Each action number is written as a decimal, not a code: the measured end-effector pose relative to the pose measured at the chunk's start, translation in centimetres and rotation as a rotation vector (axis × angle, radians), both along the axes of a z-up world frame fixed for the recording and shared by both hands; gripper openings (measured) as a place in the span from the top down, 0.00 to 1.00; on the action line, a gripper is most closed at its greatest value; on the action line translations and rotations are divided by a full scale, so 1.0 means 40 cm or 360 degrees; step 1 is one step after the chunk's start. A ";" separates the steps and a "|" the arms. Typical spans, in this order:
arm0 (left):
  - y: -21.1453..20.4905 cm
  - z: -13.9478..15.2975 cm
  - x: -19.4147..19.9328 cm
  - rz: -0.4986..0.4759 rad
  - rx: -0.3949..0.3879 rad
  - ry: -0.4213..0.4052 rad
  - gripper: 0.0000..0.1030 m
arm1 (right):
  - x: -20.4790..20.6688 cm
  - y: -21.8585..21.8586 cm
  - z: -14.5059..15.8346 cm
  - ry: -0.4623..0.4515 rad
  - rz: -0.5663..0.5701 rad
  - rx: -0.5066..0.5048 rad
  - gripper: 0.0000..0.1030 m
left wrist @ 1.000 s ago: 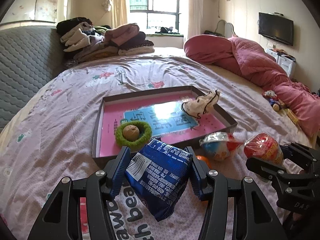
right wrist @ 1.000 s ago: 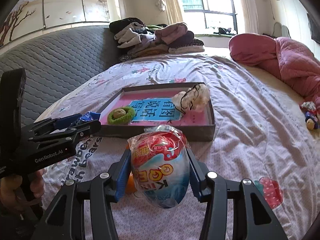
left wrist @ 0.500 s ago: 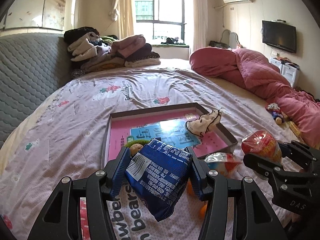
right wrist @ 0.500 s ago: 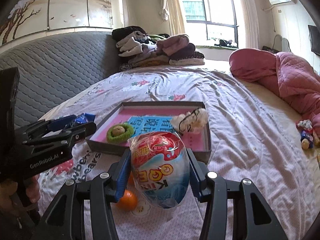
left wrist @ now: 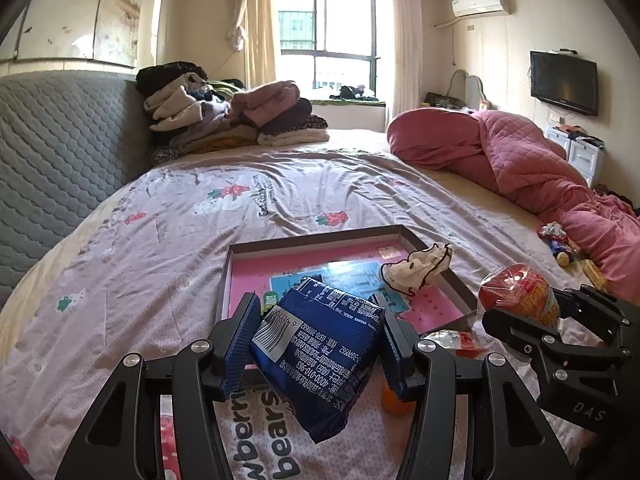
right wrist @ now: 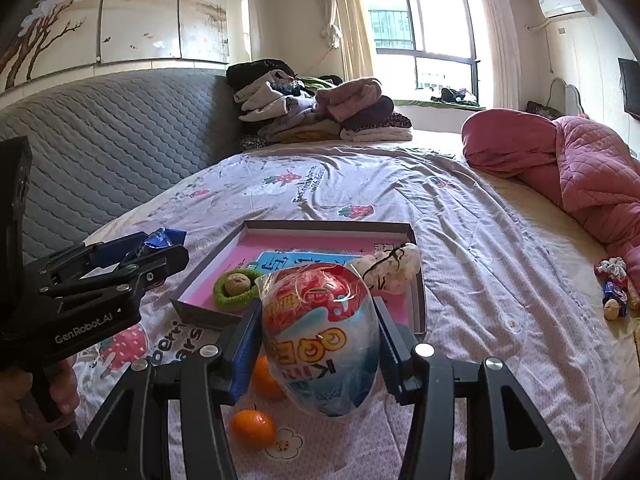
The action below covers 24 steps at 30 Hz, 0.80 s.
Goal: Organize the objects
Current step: 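Carry the snack packet and Kinder Joy egg over the pink box with both tools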
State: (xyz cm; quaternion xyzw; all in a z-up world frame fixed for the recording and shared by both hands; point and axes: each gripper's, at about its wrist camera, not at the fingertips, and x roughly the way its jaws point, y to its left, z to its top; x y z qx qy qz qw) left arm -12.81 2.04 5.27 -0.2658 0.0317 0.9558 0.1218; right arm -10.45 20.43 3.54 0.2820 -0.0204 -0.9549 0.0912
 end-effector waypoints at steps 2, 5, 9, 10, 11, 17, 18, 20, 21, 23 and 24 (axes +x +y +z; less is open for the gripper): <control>-0.001 0.005 -0.004 0.0002 -0.0008 0.0006 0.45 | -0.003 0.002 0.006 0.0006 -0.0001 0.0002 0.50; -0.003 0.019 -0.012 0.0005 -0.0014 0.0024 0.45 | -0.007 0.000 0.014 0.0018 0.0004 0.0003 0.50; -0.005 0.036 -0.020 0.0008 -0.0021 0.0053 0.45 | -0.018 -0.008 0.026 0.0037 0.0015 0.0012 0.50; -0.005 0.038 -0.022 0.0016 -0.0030 0.0067 0.45 | -0.022 -0.011 0.029 0.0041 0.0020 0.0014 0.50; -0.004 0.040 -0.024 0.0026 -0.0046 0.0080 0.45 | -0.028 -0.014 0.032 0.0044 0.0023 0.0016 0.50; -0.007 0.048 -0.048 0.0052 -0.0074 0.0101 0.45 | -0.065 -0.022 0.052 0.0070 0.0030 0.0031 0.50; -0.008 0.048 -0.052 0.0053 -0.0066 0.0096 0.45 | -0.068 -0.023 0.053 0.0073 0.0029 0.0033 0.50; -0.009 0.049 -0.063 0.0073 -0.0054 0.0093 0.45 | -0.079 -0.022 0.056 0.0073 0.0040 0.0019 0.50; -0.010 0.050 -0.065 0.0077 -0.0047 0.0093 0.45 | -0.085 -0.022 0.056 0.0072 0.0042 0.0013 0.50; -0.007 0.048 -0.074 0.0076 -0.0035 0.0084 0.45 | -0.096 -0.023 0.055 0.0070 0.0044 0.0014 0.50; -0.003 0.048 -0.080 0.0077 -0.0039 0.0084 0.45 | -0.103 -0.024 0.055 0.0070 0.0042 0.0015 0.50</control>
